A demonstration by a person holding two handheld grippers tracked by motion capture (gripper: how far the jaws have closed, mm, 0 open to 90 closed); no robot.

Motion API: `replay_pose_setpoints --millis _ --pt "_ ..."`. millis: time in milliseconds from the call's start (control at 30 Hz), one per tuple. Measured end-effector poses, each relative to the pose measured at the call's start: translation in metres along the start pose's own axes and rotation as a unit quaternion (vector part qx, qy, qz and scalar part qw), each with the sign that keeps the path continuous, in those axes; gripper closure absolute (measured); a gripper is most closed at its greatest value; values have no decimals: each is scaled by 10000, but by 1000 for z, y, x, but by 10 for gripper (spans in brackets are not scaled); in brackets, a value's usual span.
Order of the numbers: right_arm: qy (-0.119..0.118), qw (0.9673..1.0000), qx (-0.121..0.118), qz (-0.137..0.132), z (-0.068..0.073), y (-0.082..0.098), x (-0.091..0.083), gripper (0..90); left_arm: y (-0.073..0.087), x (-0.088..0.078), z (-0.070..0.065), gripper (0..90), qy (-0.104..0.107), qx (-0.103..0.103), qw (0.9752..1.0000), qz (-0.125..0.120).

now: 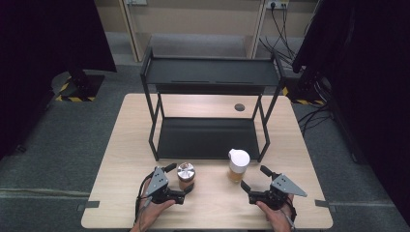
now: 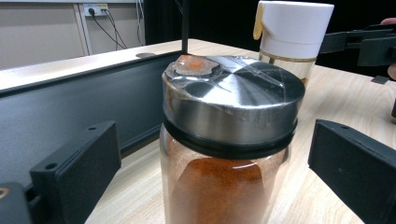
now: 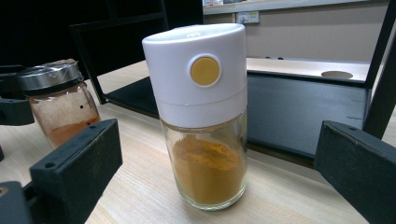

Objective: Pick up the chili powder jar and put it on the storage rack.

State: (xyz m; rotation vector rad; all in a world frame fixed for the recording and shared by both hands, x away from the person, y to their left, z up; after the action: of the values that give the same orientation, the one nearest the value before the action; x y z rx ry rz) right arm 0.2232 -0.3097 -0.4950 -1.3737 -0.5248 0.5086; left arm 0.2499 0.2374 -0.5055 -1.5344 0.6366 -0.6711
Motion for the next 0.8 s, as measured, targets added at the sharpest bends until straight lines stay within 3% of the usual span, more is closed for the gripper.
replay_pose_setpoints --millis 300,600,800 --pt "-13 10000 17 3 -1 0 0 14 -1 8 0 57 22 -3 9999 142" --pt "-28 10000 12 -4 -1 0 0 16 -4 13 0 152 13 37 9996 268" --pt "-40 10000 6 -4 -1 0 0 16 -6 15 1 298 122 108 9993 336"
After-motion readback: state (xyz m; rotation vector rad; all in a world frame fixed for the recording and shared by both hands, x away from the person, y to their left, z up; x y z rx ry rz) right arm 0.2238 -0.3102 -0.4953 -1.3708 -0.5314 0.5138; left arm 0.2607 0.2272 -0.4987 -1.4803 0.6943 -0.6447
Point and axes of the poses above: each handheld gripper's, and its own axes: x roughly forward along the jaws, y roughly out of its underside, z roughly to its left, the point moved 2 cm from there along x, roughly forward along the jaws, and after that the axes turned 14 degrees about -z, right-handed, at the moved point
